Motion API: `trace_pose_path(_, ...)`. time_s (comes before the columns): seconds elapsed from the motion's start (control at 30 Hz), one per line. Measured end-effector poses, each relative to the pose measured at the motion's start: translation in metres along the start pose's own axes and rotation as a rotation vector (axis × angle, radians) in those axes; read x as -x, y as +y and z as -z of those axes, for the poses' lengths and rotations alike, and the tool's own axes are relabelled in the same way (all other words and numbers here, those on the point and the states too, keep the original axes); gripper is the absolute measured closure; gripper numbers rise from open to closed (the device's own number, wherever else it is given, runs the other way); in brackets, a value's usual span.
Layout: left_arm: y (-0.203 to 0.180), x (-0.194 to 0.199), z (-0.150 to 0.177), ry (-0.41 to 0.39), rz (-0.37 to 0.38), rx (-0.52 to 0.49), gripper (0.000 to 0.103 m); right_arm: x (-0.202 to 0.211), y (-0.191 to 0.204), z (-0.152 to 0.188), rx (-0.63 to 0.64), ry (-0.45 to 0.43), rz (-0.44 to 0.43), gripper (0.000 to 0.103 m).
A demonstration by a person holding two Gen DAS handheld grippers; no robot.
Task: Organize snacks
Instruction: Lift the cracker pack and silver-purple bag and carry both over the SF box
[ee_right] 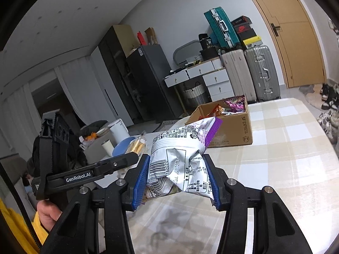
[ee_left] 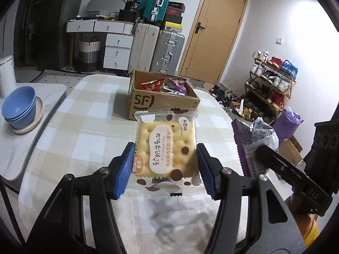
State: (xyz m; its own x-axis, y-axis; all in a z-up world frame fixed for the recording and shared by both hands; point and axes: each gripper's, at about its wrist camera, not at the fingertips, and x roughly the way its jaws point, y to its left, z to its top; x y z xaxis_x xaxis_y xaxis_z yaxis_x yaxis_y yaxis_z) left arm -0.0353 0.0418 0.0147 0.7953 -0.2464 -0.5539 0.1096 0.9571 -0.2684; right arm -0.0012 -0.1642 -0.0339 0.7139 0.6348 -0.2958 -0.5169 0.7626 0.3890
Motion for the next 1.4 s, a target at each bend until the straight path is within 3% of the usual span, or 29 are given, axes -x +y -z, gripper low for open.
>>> trace_pose_path(0.37, -0.004, 0.018, 0.002, -0.015, 0.012, 0.014, 0.048, -0.004, 0.006, 0.0, 0.008, 0.009, -0.018, 0.053)
trace_pose_path(0.63, 0.003, 0.013, -0.019, -0.041, -0.014, 0.002, 0.048, -0.024, -0.002, -0.012, -0.008, -0.004, -0.032, 0.053)
trace_pose_path(1.07, 0.031, -0.053, -0.121, -0.071, -0.043, 0.018, 0.048, -0.08, -0.041, -0.091, -0.03, -0.006, 0.006, 0.053)
trace_pose_path(1.33, 0.04, -0.122, -0.196, -0.069, -0.054, 0.016, 0.048, -0.131, -0.07, -0.145, 0.001, 0.025, 0.046, 0.053)
trace_pose_path(1.4, 0.042, -0.152, -0.215, -0.028, -0.036, 0.023, 0.048, -0.144, -0.076, -0.156, 0.012, 0.025, 0.047, 0.053)
